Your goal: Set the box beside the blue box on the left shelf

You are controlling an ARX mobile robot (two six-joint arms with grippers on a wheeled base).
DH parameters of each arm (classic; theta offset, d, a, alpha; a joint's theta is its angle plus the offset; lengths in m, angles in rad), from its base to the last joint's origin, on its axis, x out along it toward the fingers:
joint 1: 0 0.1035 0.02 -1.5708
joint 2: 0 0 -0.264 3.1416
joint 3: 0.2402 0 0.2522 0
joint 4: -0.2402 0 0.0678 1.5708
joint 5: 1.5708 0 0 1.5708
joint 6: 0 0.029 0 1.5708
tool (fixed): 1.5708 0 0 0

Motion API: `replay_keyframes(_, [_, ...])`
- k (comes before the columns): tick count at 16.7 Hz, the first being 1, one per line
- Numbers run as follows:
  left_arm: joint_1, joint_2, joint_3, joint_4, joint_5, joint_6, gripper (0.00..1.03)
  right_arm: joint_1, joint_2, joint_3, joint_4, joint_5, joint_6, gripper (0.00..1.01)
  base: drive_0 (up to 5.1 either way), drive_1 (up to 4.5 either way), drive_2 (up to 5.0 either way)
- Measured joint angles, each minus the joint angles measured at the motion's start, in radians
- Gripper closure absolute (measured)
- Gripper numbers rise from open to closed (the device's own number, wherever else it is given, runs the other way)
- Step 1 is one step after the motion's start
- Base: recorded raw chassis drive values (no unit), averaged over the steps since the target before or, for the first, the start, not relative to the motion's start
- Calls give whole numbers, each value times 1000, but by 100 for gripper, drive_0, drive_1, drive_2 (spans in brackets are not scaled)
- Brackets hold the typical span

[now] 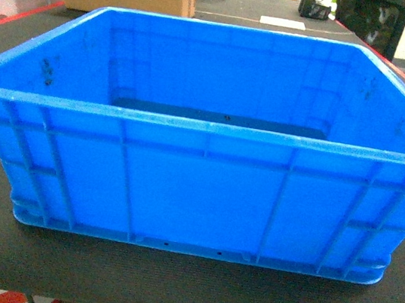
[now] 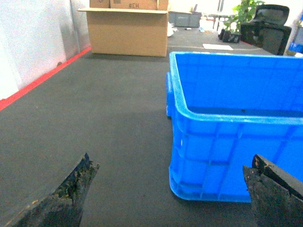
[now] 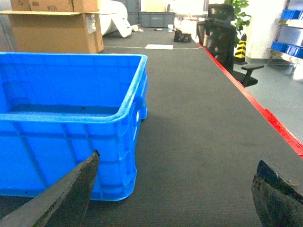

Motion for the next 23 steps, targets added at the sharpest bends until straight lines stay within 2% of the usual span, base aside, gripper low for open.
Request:
replay_keyframes(22, [0, 0, 0, -4, -1, 0, 5, 0, 2, 1, -15, -2, 1, 3, 0, 0, 0])
replay_keyframes(23, [-33, 23, 19, -88, -64, 0, 5, -9, 42, 20, -98, -32, 18, 3, 0, 0, 0])
